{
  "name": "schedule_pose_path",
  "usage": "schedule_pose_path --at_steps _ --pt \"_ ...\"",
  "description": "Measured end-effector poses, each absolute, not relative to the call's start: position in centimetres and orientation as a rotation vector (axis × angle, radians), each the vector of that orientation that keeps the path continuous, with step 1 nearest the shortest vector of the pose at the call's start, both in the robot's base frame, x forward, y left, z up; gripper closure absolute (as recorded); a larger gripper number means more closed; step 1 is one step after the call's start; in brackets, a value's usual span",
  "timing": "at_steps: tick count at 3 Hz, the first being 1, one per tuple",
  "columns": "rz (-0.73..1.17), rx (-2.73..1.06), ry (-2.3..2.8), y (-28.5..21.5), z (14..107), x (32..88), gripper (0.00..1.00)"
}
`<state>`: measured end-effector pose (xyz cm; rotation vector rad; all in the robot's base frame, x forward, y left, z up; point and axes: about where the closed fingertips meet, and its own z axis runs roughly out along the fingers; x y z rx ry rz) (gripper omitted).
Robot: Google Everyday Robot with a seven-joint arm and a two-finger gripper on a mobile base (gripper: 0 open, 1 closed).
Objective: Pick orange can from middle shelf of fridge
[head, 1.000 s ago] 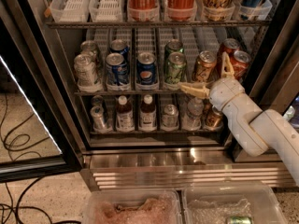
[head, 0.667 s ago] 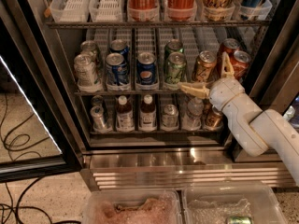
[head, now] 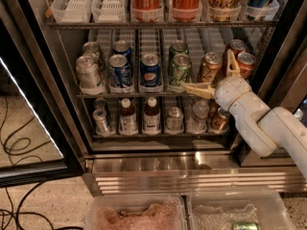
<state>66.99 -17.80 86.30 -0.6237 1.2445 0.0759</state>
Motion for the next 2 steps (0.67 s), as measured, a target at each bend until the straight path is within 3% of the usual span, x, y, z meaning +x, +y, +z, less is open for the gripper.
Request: schedule_pose_path --at_steps 2 --pt "0.076 -0.624 1.244 -17.79 86.30 66.99 0.04"
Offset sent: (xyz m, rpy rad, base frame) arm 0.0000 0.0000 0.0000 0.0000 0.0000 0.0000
